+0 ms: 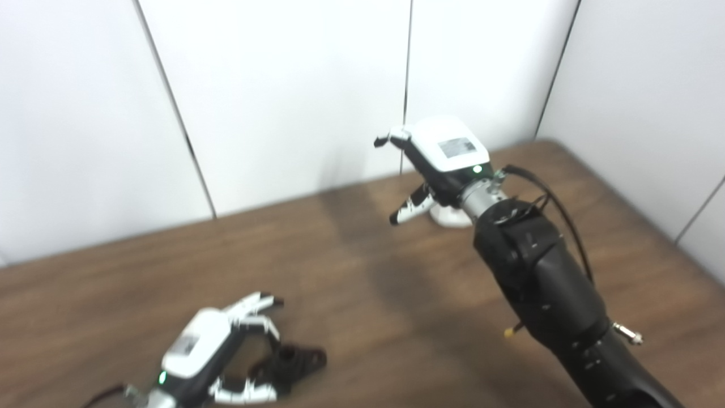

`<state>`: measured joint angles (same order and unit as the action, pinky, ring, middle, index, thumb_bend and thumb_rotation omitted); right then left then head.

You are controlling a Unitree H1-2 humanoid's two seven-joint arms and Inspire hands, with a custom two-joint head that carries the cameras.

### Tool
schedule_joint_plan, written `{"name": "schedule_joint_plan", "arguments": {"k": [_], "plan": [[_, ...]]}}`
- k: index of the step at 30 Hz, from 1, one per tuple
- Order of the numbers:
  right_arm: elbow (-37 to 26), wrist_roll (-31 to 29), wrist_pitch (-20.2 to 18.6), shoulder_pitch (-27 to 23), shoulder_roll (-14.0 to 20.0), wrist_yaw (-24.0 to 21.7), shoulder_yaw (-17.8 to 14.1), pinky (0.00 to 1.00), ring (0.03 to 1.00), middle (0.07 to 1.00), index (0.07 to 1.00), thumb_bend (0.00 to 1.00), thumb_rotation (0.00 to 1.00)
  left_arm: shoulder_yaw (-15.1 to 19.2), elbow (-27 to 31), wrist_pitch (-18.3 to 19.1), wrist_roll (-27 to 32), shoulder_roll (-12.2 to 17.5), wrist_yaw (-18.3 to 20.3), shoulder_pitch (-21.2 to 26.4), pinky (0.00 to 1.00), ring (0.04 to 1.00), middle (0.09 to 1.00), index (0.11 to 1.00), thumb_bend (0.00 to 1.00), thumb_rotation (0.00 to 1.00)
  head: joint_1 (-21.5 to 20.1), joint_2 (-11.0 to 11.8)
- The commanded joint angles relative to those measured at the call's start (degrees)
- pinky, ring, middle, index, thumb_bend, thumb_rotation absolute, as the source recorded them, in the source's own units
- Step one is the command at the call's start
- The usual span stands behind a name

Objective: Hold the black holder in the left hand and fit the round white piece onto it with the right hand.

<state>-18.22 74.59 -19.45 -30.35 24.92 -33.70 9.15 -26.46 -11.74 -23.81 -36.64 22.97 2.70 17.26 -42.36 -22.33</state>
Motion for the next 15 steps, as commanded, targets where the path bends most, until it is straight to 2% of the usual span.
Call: {"name": "schedule_joint_plan", "arguments": {"k": [1,4,6,11,15], "plan": [[0.6,6.5,-1.2,-4.7,2.1,-4.7,-0.9,0.7,0.852,0.902,0.833,0.88,0.32,-1.1,-4.3,1.1,-2.3,2.4,3.6,-1.8,0.77,0.92,0.886,0.487,0.52,0.06,-0.4,0.5],[4.1,12.6,-0.4,-8.6,3.6,-12.5,-1.0,0.8,0.921,0.953,0.855,0.92,0.31,-1.1,-5.1,1.0,-2.3,2.4,3.6,-1.6,0.77,0.923,0.887,0.486,0.52,0.06,-1.7,1.1],[6.3,14.5,-0.1,-10.7,4.2,-15.8,-1.3,0.84,0.949,0.971,0.869,0.92,0.29,-1.0,-5.6,1.0,-2.3,2.4,3.6,-1.4,0.78,0.928,0.887,0.486,0.52,0.06,-2.4,1.2],[12.4,10.7,1.7,-13.3,7.6,-19.7,-2.1,0.92,0.995,0.995,0.897,0.99,0.28,-0.9,-6.6,0.0,-1.7,2.8,3.5,-1.3,0.8,0.945,0.892,0.486,0.52,0.06,-3.4,1.5],[16.0,7.8,2.5,-14.3,9.8,-21.7,-1.7,0.95,1.0,1.0,0.918,1.0,0.3,-0.8,-7.1,-0.7,-1.3,3.0,3.4,-1.3,0.8,0.95,0.889,0.486,0.52,0.06,-2.6,0.7]]}}
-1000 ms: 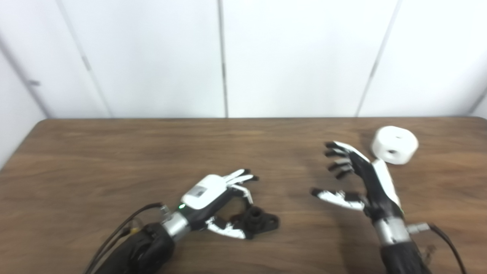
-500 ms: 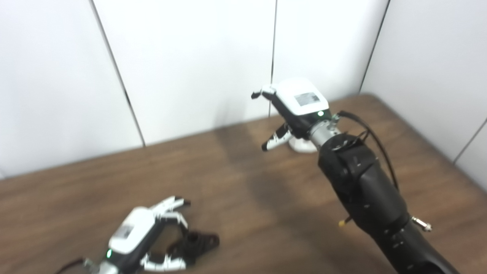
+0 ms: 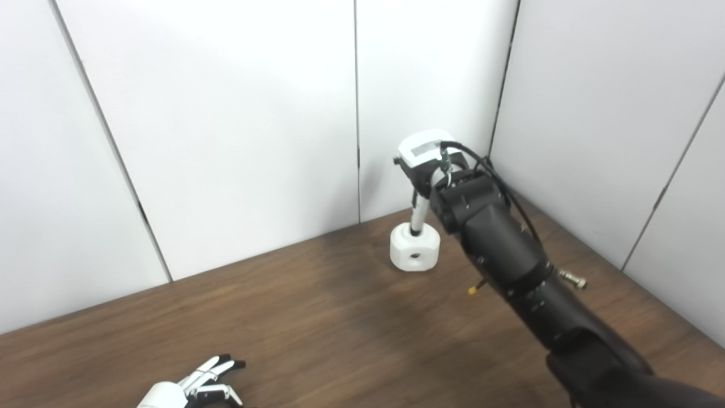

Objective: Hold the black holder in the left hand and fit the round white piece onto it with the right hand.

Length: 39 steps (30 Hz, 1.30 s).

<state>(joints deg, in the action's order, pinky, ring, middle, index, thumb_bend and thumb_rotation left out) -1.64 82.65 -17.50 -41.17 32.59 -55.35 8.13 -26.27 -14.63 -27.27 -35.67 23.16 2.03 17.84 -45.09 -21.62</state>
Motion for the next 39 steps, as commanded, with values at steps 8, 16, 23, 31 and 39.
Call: {"name": "schedule_joint_plan", "arguments": {"k": [8,16,23,31,39], "plan": [[5.2,-0.8,-1.4,-5.6,2.8,-5.9,1.5,0.94,1.0,1.0,0.944,1.0,0.36,-0.7,-3.4,3.0,-2.3,3.2,4.8,-2.3,0.82,0.955,0.895,0.486,0.52,0.06,-0.2,-0.2],[7.2,-3.1,-2.2,-6.6,3.4,-10.4,2.7,0.79,0.958,1.0,0.934,1.0,0.42,-0.7,-3.6,3.0,-1.8,3.3,5.0,-2.3,0.83,0.966,0.901,0.486,0.52,0.06,0.2,-0.6],[8.8,-4.0,-2.6,-6.5,3.5,-9.4,3.8,0.78,0.941,1.0,0.922,1.0,0.42,-0.6,-3.2,3.2,-1.6,3.4,5.2,-2.5,0.86,0.966,0.899,0.486,0.52,0.06,0.8,-1.1],[10.5,-6.3,-3.6,-5.8,3.0,-6.0,4.0,0.79,0.943,1.0,0.921,1.0,0.41,-0.5,-3.5,2.7,-1.1,3.3,4.9,-2.8,0.91,0.982,0.904,0.487,0.52,0.06,1.2,-1.6],[14.5,-12.3,-3.1,-4.2,2.5,6.4,3.2,0.92,0.966,0.989,0.958,1.0,0.33,-0.9,-4.8,1.2,-0.3,3.1,4.0,-2.6,0.95,0.975,0.898,0.486,0.52,0.06,2.3,-2.3]]}}
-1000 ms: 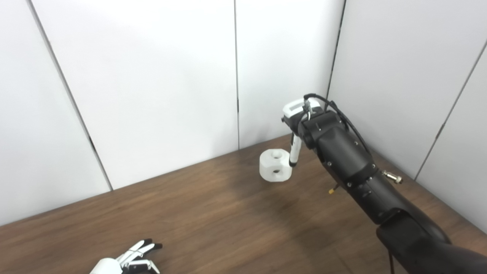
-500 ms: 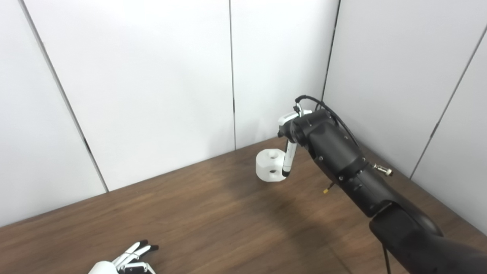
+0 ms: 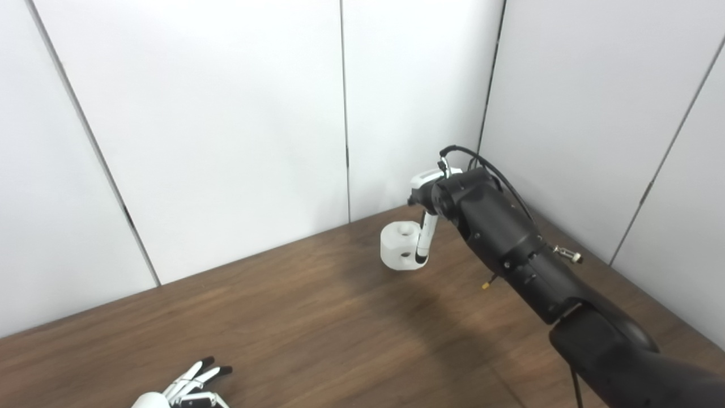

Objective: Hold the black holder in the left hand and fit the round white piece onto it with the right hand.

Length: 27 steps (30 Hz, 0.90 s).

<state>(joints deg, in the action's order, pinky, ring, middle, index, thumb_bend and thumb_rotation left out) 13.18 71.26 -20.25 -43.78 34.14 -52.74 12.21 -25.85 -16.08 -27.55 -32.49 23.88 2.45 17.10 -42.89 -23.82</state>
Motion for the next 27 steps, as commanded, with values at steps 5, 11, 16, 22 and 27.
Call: {"name": "schedule_joint_plan", "arguments": {"k": [5,11,16,22,27], "plan": [[2.6,-3.5,0.1,-1.4,1.2,9.3,1.0,0.96,0.992,0.989,0.943,1.0,0.31,-1.8,-3.7,1.0,-3.2,2.6,3.5,-1.6,0.96,0.975,0.898,0.487,0.52,0.06,0.2,-0.1],[4.5,-5.7,-0.7,-1.7,1.2,11.7,2.7,0.96,0.985,0.983,0.925,1.0,0.31,-1.7,-3.3,1.5,-2.8,2.6,3.7,-1.8,0.98,0.984,0.9,0.487,0.52,0.06,0.6,-0.3],[5.7,-7.4,-1.0,-1.8,1.0,13.1,3.8,0.93,0.969,0.974,0.906,1.0,0.31,-1.8,-3.6,1.0,-3.2,2.7,2.8,-1.9,1.0,0.987,0.901,0.487,0.52,0.06,0.7,-0.6],[6.2,-8.7,-1.5,-1.8,0.8,13.6,5.1,0.92,0.964,0.975,0.894,1.0,0.32,-1.7,-2.9,1.5,-2.7,2.8,3.6,-2.3,1.0,0.988,0.905,0.487,0.52,0.06,0.9,-0.9],[6.8,-9.6,-1.6,-1.5,0.5,15.0,5.8,0.91,0.953,0.964,0.86,1.0,0.31,-1.9,-2.7,1.1,-3.1,3.0,3.3,-2.3,0.99,0.976,0.901,0.487,0.52,0.06,1.0,-1.2]]}}
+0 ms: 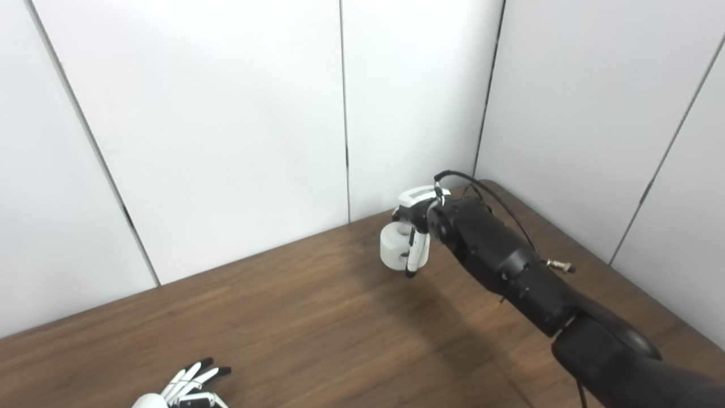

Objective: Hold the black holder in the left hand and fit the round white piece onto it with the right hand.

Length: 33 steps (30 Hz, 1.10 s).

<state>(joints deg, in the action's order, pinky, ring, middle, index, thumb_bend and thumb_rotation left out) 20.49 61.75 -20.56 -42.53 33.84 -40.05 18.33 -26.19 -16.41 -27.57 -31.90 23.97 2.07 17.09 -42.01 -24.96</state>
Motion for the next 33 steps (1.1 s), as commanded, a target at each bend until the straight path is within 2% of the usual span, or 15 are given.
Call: {"name": "schedule_joint_plan", "arguments": {"k": [1,5,9,10,12,13,19,24,26,27,29,30,32,33], "plan": [[-0.5,-0.2,-1.3,-2.7,0.8,2.5,-0.2,0.91,0.95,0.961,0.845,1.0,0.31,-1.5,-2.2,1.2,-3.5,3.0,3.8,-2.3,0.99,0.976,0.901,0.487,0.52,0.06,0.0,-0.1],[-0.5,-0.8,-1.1,-2.0,0.5,4.4,0.0,0.91,0.922,0.913,0.716,0.97,0.29,-1.5,-2.1,1.1,-3.2,3.1,3.7,-2.5,1.0,0.981,0.903,0.487,0.52,0.06,0.0,-0.3],[-0.2,-1.6,-1.6,-1.3,0.2,5.8,-0.1,0.92,0.874,0.819,0.58,0.89,0.24,-1.4,-1.9,1.0,-3.2,3.3,3.5,-2.6,0.97,0.968,0.898,0.487,0.52,0.06,0.1,-0.7],[-0.1,-1.7,-1.6,-1.1,0.2,6.6,-0.2,0.92,0.864,0.801,0.525,0.67,0.18,-1.3,-1.8,1.0,-3.2,3.4,3.5,-2.7,0.95,0.962,0.895,0.487,0.52,0.06,0.1,-0.7],[0.0,-1.6,-1.5,-0.8,0.4,8.0,0.1,0.91,0.85,0.781,0.491,0.55,0.15,-1.3,-1.6,1.0,-3.2,3.4,3.5,-2.7,0.93,0.955,0.891,0.487,0.52,0.06,0.3,-1.0],[0.0,-1.5,-1.1,-0.7,0.7,8.7,0.4,0.9,0.847,0.777,0.486,0.54,0.15,-1.3,-1.5,1.0,-3.2,3.5,3.5,-2.7,0.93,0.955,0.89,0.487,0.52,0.06,0.4,-1.1],[-1.1,-2.0,0.8,0.2,2.2,12.9,0.7,0.88,0.825,0.738,0.482,0.52,0.14,-1.3,-1.1,1.1,-3.1,3.4,3.7,-2.8,0.94,0.96,0.896,0.487,0.52,0.06,1.7,-1.8],[-5.6,-3.4,2.2,1.6,3.3,14.5,-0.1,0.87,0.814,0.724,0.48,0.52,0.14,-1.3,-0.5,1.1,-3.6,3.2,3.1,-3.2,0.88,0.934,0.88,0.486,0.52,0.06,5.0,-2.9],[-8.3,-4.4,3.4,2.3,3.9,14.5,-0.3,0.87,0.812,0.725,0.48,0.52,0.14,-1.3,0.8,2.0,-3.8,3.1,4.0,-3.6,0.85,0.925,0.877,0.486,0.52,0.06,9.4,-4.2],[-9.6,-4.9,3.9,2.5,4.1,14.3,-0.4,0.87,0.813,0.729,0.481,0.52,0.14,-1.3,1.6,2.6,-3.8,3.1,4.6,-3.7,0.84,0.924,0.88,0.487,0.52,0.06,9.4,-4.2],[-13.0,-6.4,5.1,3.1,4.7,13.3,-0.8,0.86,0.815,0.735,0.481,0.53,0.14,-1.4,3.9,4.6,-3.8,3.0,6.1,-4.3,0.84,0.926,0.883,0.487,0.52,0.06,15.1,-5.8],[-14.2,-7.0,5.4,3.3,4.9,13.0,-0.9,0.86,0.812,0.736,0.481,0.53,0.14,-1.5,4.8,5.4,-3.9,2.9,6.6,-4.5,0.83,0.919,0.881,0.487,0.52,0.05,15.8,-6.0],[-17.8,-8.6,6.3,3.9,5.4,11.8,-1.4,0.86,0.811,0.737,0.481,0.53,0.14,-1.7,7.3,7.9,-4.1,2.5,8.0,-5.1,0.81,0.911,0.879,0.487,0.52,0.05,22.4,-8.0],[-18.8,-9.1,6.6,4.1,5.5,11.4,-1.6,0.85,0.812,0.737,0.481,0.53,0.14,-1.8,8.2,8.8,-4.2,2.3,8.5,-5.3,0.81,0.912,0.88,0.488,0.52,0.05,22.4,-8.0]]}}
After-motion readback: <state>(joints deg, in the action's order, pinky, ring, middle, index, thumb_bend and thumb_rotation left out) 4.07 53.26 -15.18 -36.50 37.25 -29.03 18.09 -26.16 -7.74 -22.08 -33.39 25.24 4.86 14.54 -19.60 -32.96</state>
